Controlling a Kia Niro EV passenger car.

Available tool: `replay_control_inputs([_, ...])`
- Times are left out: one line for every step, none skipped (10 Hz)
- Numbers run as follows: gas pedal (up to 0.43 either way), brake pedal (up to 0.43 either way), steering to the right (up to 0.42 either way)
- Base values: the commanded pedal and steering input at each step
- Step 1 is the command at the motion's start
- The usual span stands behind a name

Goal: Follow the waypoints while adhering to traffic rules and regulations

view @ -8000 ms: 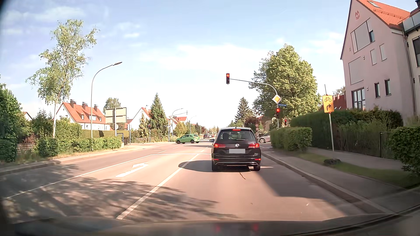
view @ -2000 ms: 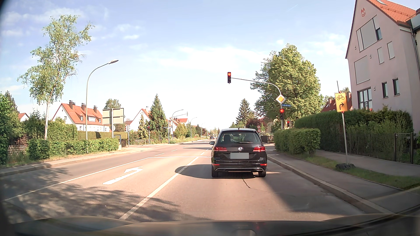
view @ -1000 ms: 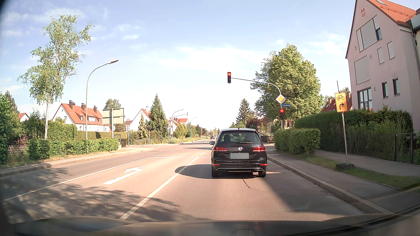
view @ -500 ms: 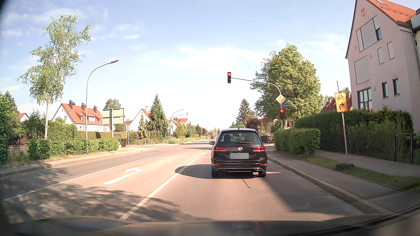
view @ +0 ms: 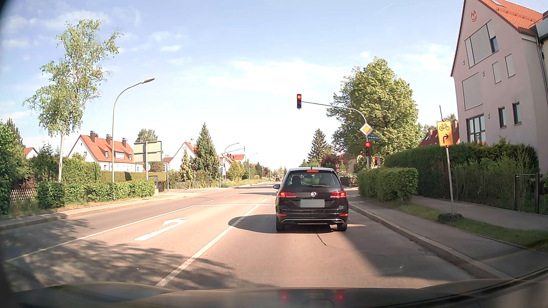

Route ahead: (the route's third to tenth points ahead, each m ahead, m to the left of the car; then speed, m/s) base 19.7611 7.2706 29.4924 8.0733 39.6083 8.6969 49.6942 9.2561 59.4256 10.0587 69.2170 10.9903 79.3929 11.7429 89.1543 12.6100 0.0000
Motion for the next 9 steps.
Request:
replay_control_inputs([0.0,0.22,-0.009])
replay_control_inputs([0.0,0.22,-0.009])
replay_control_inputs([0.0,0.22,-0.009])
replay_control_inputs([0.0,0.22,-0.009])
replay_control_inputs([0.0,0.22,-0.009])
replay_control_inputs([0.0,0.22,-0.009])
replay_control_inputs([0.0,0.22,-0.009])
replay_control_inputs([0.0,0.22,-0.009])
replay_control_inputs([0.0,0.22,-0.009])
